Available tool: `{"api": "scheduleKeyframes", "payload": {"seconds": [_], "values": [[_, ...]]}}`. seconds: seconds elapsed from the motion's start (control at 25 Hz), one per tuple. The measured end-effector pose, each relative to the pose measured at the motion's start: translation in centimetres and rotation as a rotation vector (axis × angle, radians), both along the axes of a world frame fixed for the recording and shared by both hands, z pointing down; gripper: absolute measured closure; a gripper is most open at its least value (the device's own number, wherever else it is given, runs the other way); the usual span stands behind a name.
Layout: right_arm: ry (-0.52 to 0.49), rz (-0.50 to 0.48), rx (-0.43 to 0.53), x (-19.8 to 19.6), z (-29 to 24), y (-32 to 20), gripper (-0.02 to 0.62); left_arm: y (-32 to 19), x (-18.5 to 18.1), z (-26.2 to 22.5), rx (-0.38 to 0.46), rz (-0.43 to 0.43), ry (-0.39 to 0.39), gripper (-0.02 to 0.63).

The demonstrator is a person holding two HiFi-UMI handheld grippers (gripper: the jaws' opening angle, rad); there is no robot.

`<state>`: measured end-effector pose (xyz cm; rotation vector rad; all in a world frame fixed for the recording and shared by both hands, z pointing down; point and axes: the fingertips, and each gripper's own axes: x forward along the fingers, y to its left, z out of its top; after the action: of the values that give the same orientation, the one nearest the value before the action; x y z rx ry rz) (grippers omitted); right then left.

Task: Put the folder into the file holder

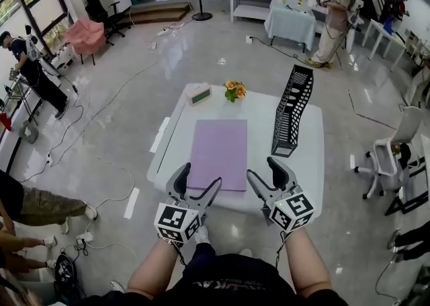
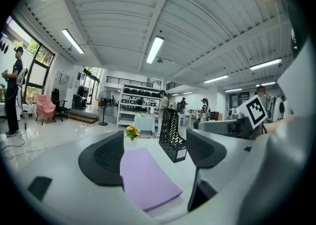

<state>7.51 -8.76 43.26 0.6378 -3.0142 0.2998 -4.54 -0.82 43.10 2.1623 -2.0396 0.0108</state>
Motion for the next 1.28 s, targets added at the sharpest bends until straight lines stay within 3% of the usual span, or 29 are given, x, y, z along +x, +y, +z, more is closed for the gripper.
{"api": "scheduleKeyframes", "payload": {"seconds": [0.72, 1.28], "values": [[0.047, 0.159, -0.027, -10.0, 1.0, -5.5, 0.313, -6.7, -12.7, 1.4, -0.018, 0.107, 0.056, 0.224], [0.097, 0.263, -0.057, -12.7, 2.5, -6.9, 0.305, -8.5, -16.6, 3.6, -0.060, 0.191, 0.099, 0.224]]}}
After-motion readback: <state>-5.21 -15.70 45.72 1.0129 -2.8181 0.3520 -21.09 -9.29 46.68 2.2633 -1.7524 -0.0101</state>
